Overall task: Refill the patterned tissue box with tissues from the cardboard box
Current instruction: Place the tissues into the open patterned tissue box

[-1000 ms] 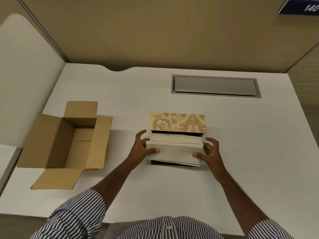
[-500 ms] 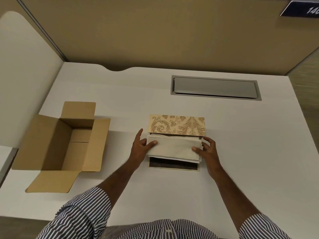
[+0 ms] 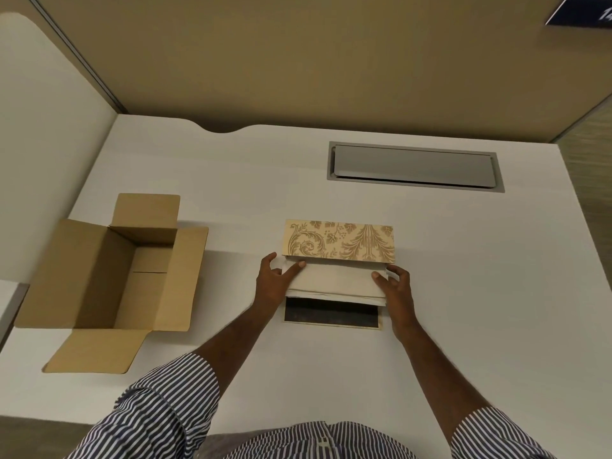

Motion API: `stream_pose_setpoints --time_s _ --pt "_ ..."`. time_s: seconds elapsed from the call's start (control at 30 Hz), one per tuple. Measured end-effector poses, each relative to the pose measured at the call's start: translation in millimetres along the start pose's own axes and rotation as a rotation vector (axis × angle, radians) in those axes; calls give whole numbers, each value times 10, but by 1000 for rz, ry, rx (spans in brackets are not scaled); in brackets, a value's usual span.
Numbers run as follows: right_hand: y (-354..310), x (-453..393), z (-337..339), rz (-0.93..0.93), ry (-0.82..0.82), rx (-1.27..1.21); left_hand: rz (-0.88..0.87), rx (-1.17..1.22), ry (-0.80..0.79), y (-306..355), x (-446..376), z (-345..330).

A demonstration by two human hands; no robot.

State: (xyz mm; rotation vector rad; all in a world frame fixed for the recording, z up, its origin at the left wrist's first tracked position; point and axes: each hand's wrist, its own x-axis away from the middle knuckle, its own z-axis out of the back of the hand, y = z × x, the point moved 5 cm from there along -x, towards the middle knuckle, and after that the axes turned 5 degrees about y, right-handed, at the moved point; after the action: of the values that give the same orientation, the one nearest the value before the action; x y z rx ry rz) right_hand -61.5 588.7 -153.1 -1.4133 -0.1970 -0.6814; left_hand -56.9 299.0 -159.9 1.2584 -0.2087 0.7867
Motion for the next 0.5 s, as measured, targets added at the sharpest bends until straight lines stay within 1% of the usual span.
stream_pose_setpoints --time_s 0.1,0.27,0.4,0.5 --pt "-7 8 -54 8 17 27 36 -19 -7 -3 -22 -16" --pt "-85 -2 -83 -4 157 136 46 -86 39 50 -36 -45" --pt "-124 -25 -81 -59 118 172 43 -126 28 78 -16 -37" --pt "-132 -3 -5 -123 44 117 21 -130 -19 133 25 -18"
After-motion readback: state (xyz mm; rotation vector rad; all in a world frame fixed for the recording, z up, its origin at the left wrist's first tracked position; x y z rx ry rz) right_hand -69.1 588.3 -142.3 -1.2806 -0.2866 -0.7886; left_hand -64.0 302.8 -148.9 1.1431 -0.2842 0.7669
